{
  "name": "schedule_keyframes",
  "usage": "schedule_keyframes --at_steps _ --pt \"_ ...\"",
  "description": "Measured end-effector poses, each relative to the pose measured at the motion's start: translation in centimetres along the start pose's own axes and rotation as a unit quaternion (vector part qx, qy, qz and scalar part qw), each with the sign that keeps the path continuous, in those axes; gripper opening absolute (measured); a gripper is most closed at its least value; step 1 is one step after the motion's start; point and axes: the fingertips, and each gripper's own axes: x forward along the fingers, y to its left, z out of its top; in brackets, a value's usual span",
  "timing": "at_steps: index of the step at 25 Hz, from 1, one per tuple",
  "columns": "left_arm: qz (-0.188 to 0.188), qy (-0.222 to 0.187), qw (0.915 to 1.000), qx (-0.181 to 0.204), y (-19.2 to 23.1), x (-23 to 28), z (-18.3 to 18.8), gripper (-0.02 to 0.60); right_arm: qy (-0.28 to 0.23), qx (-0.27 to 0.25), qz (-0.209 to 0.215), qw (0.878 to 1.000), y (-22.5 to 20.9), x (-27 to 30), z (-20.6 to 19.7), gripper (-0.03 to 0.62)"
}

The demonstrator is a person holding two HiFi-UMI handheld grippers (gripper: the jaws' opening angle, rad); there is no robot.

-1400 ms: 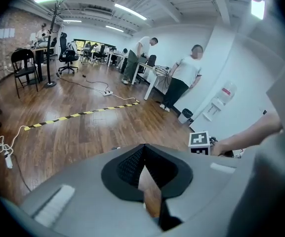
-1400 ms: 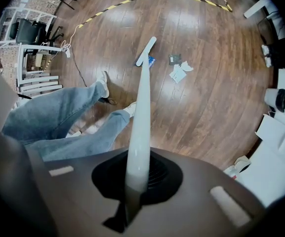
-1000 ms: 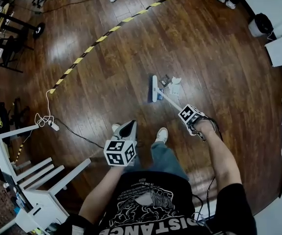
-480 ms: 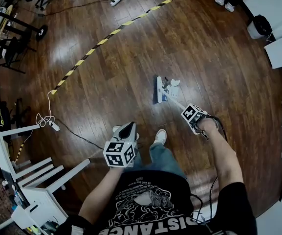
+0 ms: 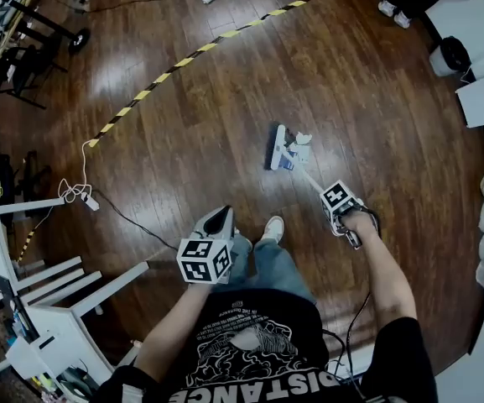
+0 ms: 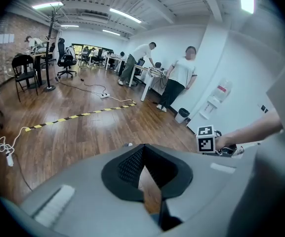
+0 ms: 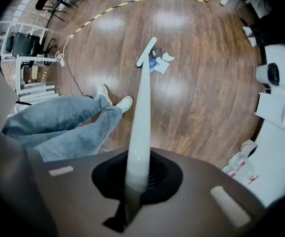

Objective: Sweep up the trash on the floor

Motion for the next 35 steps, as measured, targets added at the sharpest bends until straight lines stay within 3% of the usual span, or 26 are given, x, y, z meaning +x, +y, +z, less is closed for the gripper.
schedule_keyframes --at_steps 6,14,18,25,30,35 --pt "-0.015 -0.002 0.9999 0.001 0.2 -2.2 -1.5 0.005 -0.067 0.057 0.055 0.995 5.4 1.9 -3.7 0.0" --pt "-0.067 -0.008 0.9975 0.021 -0.9 -5.7 -4.5 0.005 -0.158 0.129 0.088 0.975 14.2 2.4 -8.2 0.0" --pt "-0.096 -0.015 0.9945 0.039 -1.4 -8.8 -6.6 0.005 -0.211 0.167 0.091 0.959 19.1 1.9 -10.0 0.0" --pt "-0.137 -0.018 0.9892 0.047 -2.2 -15.1 -11.1 0.005 -0.292 0.237 0.124 0.918 27.8 1.0 -13.7 0.0" --pt "-0.163 -0.017 0.9842 0.066 -4.8 -17.8 -13.1 0.005 -0.331 0.253 0.113 0.902 31.1 0.7 -17.3 0.0" --pt "-0.179 -0.013 0.9798 0.087 -7.8 -19.3 -14.7 0.005 -0.361 0.246 0.095 0.894 32.4 0.4 -20.5 0.0"
